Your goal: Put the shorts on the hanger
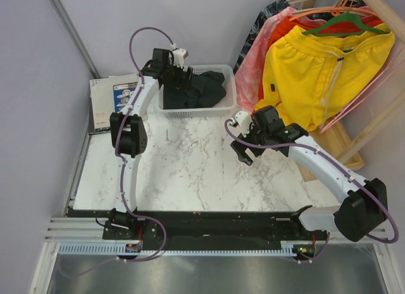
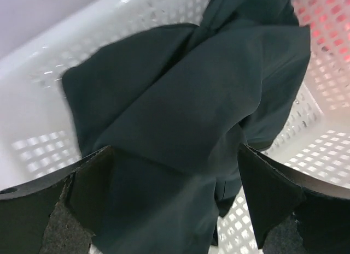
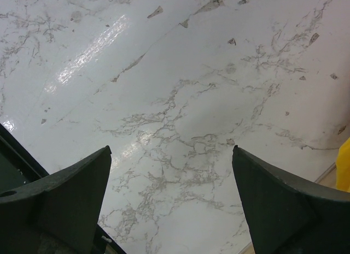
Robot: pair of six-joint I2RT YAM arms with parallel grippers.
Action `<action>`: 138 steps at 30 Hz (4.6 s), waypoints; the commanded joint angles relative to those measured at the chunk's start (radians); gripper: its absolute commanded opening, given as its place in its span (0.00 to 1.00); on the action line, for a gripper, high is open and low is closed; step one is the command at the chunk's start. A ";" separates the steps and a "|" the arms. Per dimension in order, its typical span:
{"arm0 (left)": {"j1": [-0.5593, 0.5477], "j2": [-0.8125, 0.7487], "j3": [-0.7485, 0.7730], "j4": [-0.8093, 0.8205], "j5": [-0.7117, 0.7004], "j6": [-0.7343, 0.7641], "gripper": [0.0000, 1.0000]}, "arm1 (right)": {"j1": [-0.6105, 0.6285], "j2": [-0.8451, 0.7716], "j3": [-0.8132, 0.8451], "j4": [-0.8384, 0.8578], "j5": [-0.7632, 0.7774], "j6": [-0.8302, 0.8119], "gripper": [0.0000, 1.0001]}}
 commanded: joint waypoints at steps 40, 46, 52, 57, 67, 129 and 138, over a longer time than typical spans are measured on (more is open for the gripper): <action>-0.132 -0.794 -0.224 0.046 0.405 -0.246 0.02 | -0.014 -0.105 0.228 -0.143 -0.009 -0.117 0.98; -0.086 -0.914 -0.739 -0.039 0.533 -0.073 0.02 | -0.020 -0.159 0.170 -0.145 -0.045 -0.119 0.98; 0.043 -0.850 -1.020 -0.118 0.485 0.114 0.02 | -0.021 -0.143 0.109 -0.154 -0.095 -0.131 0.98; 0.135 -0.770 -1.076 -0.204 0.442 0.292 0.15 | -0.021 -0.073 0.087 -0.159 -0.131 -0.099 0.96; 0.308 -0.957 -1.086 -0.332 0.565 0.713 1.00 | -0.021 -0.027 -0.028 0.019 -0.227 0.145 0.85; -0.102 -1.135 -1.338 0.031 0.382 0.331 0.02 | -0.208 0.059 0.095 0.046 -0.359 0.173 0.81; 0.086 -0.890 -1.355 0.066 0.476 0.225 0.13 | -0.160 0.036 0.008 -0.042 -0.558 0.119 0.67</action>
